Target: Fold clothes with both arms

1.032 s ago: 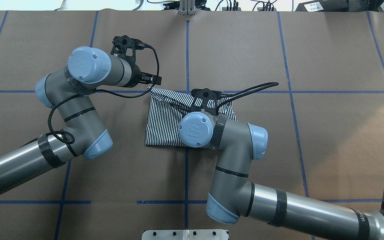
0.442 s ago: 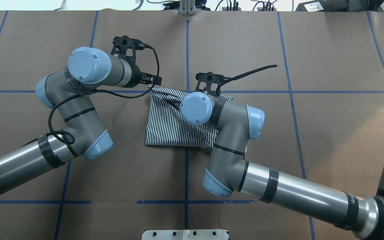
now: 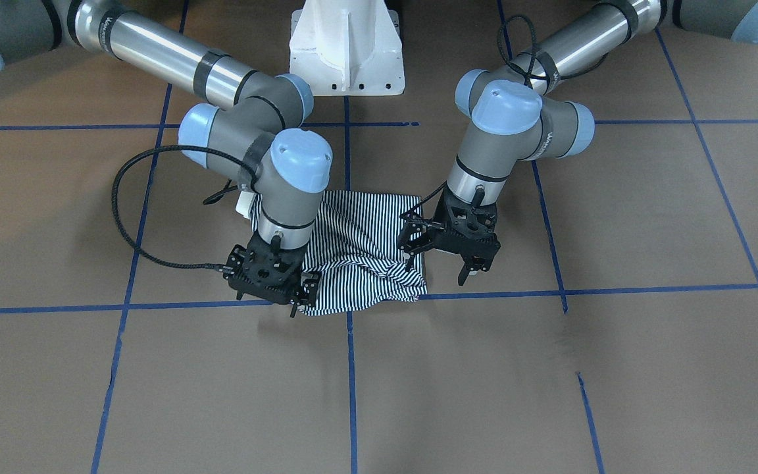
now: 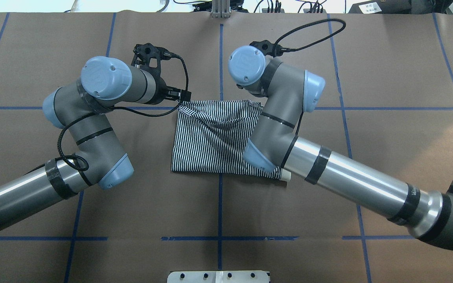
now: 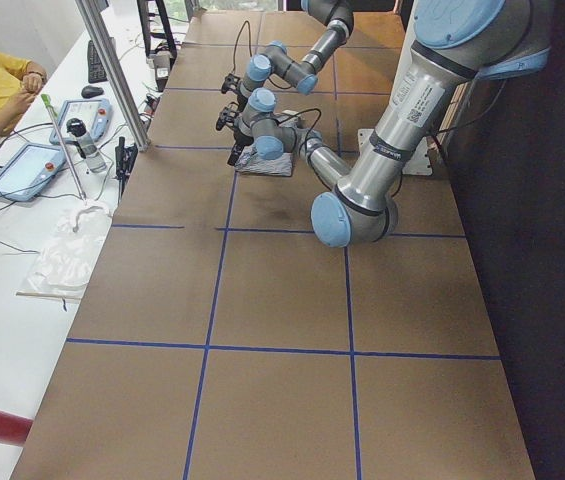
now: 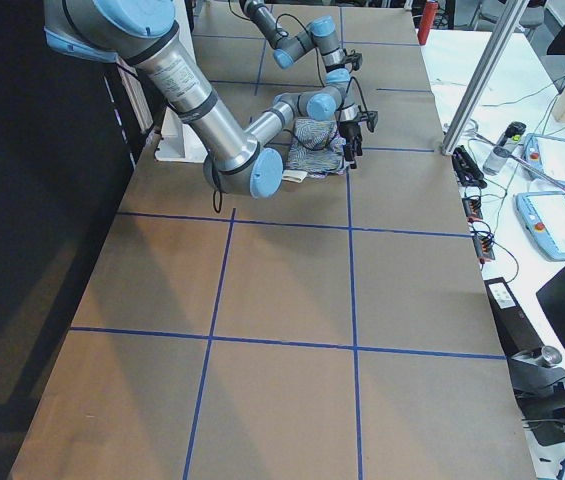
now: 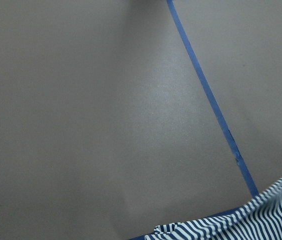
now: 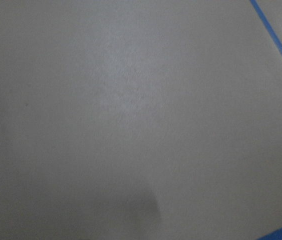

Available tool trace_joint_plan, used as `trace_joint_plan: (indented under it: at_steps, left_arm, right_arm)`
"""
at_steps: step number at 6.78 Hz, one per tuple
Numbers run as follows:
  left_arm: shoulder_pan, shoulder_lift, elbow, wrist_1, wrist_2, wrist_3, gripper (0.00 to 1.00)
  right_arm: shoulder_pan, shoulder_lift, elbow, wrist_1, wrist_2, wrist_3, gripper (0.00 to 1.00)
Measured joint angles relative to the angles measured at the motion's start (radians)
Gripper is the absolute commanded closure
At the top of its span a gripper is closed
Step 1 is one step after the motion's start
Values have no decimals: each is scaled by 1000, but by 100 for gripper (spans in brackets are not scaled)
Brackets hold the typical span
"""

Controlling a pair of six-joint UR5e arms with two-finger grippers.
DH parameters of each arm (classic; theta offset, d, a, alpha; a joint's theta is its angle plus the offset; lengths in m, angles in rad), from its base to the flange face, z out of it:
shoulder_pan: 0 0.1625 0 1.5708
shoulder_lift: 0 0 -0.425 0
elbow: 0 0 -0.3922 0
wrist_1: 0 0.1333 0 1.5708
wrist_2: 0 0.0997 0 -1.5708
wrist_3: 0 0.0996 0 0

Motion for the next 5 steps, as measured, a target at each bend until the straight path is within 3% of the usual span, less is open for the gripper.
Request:
trace_joint_plan:
  at_steps: [2,5]
  left_arm:
    - [32,-4,6,10,7,-27,0]
    - [148,-13,2,41,75,-107,0]
  right_arm:
    - [91,8,-12,0,137,-98,0]
    - [109,-19,38,0,172,-114,0]
